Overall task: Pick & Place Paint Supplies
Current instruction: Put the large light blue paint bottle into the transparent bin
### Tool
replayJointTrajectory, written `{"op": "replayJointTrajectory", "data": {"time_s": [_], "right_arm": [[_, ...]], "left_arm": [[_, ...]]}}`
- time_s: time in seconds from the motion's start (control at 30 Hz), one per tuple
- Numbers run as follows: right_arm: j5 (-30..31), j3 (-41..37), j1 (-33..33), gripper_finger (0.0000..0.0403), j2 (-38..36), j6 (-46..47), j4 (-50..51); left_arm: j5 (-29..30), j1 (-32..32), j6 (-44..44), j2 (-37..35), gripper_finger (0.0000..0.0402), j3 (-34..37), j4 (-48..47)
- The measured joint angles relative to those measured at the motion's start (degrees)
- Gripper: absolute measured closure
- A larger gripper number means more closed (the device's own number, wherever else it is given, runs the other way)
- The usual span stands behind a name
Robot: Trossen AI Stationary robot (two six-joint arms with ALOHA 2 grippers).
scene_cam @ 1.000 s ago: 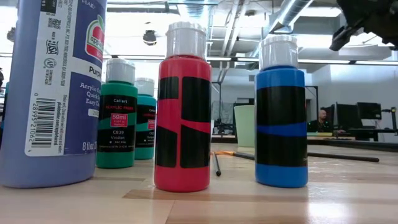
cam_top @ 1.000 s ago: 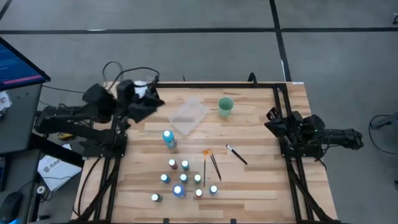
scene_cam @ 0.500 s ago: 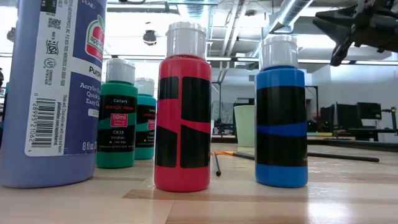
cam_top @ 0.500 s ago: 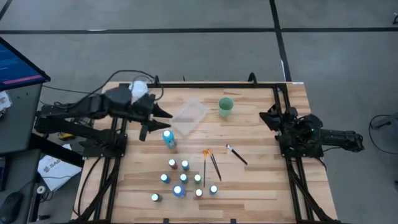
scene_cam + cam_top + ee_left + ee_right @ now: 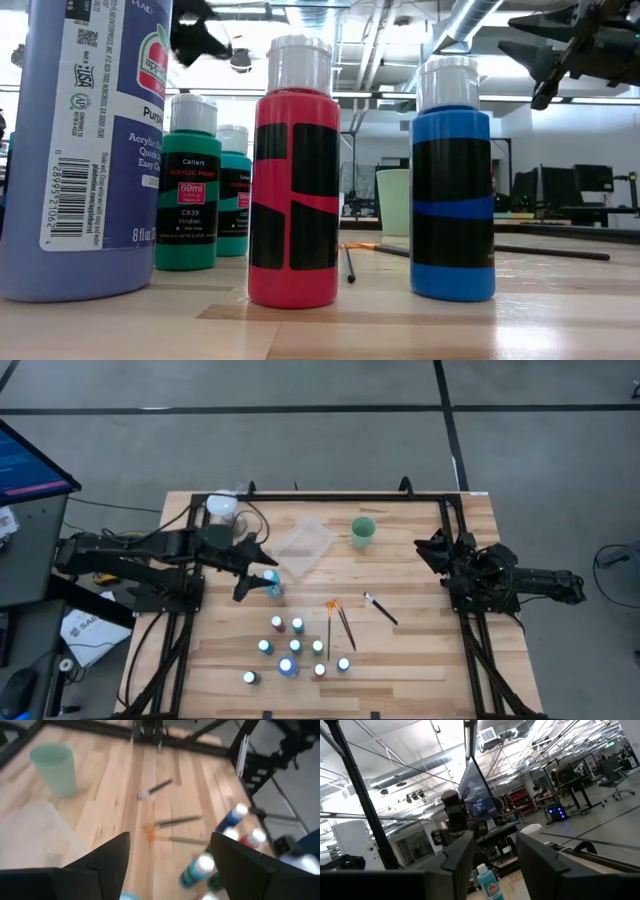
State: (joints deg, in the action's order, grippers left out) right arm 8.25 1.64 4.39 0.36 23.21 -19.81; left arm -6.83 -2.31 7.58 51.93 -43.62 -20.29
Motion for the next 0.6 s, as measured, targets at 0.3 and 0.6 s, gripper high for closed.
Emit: {"op": "replayJointTrajectory", "data": {"time_s": [0.3,0.6], "right_arm": [[0.8,0.0,-0.1,0.0236,0.1,5.2,3.8],[1.4,0.0,0.0,0.0243,0.1,5.3,4.4]], "left_arm": [[4.9,1.2,0.8,-6.9,0.0175,17.8,17.7],[12.2,1.3,0.8,-12.3,0.018,24.6,20.0]]}}
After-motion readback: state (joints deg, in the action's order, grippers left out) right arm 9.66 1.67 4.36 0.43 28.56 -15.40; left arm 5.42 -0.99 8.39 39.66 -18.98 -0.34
